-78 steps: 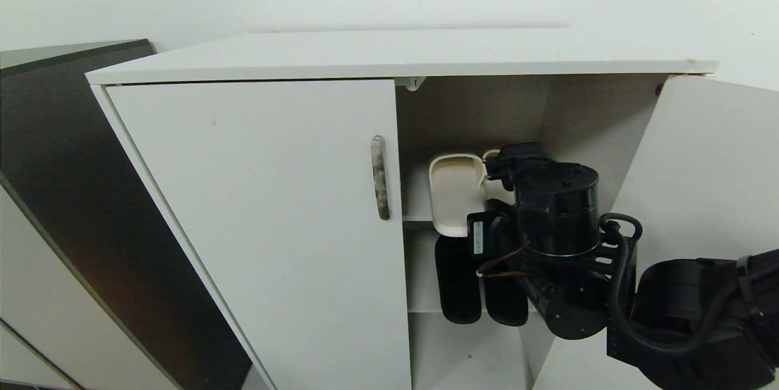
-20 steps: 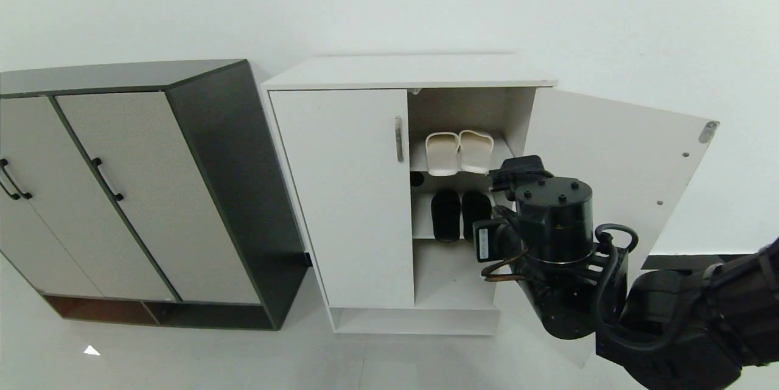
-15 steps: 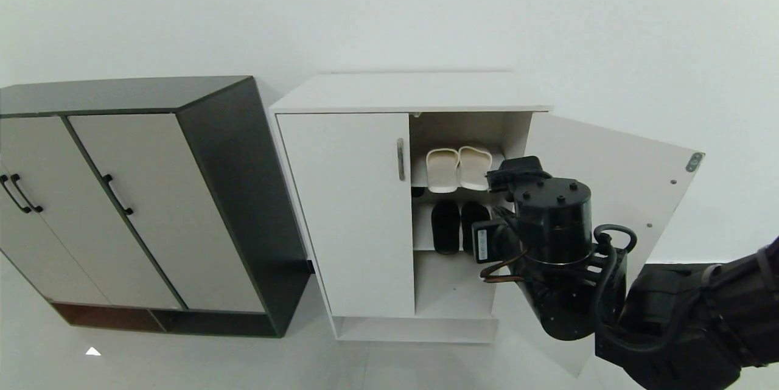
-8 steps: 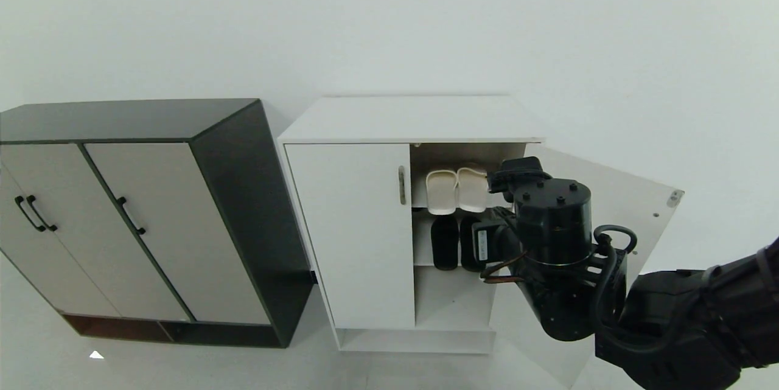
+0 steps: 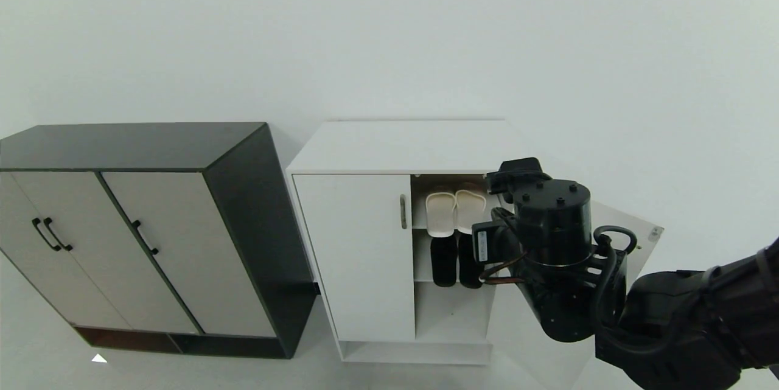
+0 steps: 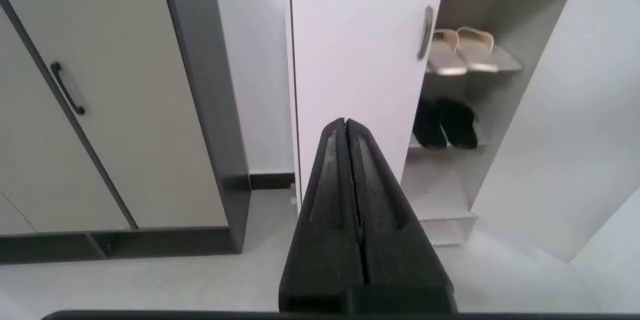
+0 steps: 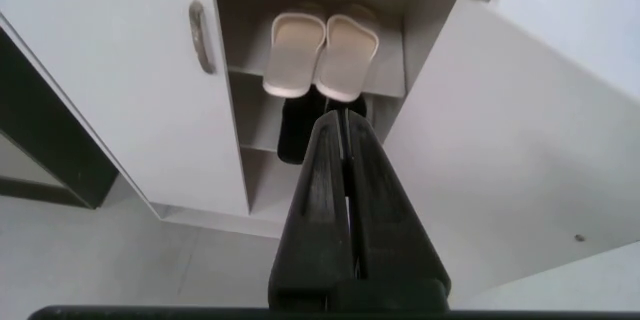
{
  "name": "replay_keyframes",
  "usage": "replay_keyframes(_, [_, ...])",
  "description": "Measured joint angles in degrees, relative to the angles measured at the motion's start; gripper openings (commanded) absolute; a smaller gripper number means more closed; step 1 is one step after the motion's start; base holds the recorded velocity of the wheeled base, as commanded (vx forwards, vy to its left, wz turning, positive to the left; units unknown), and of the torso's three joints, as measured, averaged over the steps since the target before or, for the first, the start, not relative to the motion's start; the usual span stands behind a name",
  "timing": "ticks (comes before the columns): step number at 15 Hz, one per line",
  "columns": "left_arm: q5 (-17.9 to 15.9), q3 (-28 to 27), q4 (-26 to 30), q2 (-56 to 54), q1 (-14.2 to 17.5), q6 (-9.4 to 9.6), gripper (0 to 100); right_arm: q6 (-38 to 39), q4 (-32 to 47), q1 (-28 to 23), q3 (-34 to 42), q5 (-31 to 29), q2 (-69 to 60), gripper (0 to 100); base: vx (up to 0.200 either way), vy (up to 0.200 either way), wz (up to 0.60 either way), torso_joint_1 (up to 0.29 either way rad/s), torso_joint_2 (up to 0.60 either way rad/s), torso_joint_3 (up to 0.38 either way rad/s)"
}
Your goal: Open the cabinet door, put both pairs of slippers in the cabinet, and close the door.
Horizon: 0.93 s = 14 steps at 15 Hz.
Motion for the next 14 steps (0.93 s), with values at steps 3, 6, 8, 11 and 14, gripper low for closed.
replay_keyframes(3, [0.0, 0.0, 0.0, 0.0, 0.0, 0.06, 0, -0.7, -0.1, 0.1, 0.8, 0.1, 0.0, 0, 0.0, 0.0, 0.0, 0.11, -0.25, -0.146])
replay_keyframes(6, [0.0, 0.0, 0.0, 0.0, 0.0, 0.06, 0, -0.7, -0.1, 0.3, 1.0, 0.1, 0.0, 0, 0.0, 0.0, -0.4, 0.03, -0.04, -0.023])
replay_keyframes(8, [0.0, 0.0, 0.0, 0.0, 0.0, 0.06, 0, -0.7, -0.1, 0.4, 1.1, 0.1, 0.0, 0, 0.0, 0.0, -0.6, 0.005, -0.01, 0.002])
replay_keyframes(11, [-0.1, 0.0, 0.0, 0.0, 0.0, 0.06, 0, -0.7, -0.1, 0.2, 1.3, 0.1, -0.1, 0, 0.0, 0.0, -0.6, 0.012, 0.0, -0.006])
replay_keyframes(14, [-0.1, 0.0, 0.0, 0.0, 0.0, 0.06, 0, -0.8, 0.0, 0.2, 1.3, 0.1, -0.1, 0, 0.0, 0.0, -0.2, 0.002, 0.0, 0.002])
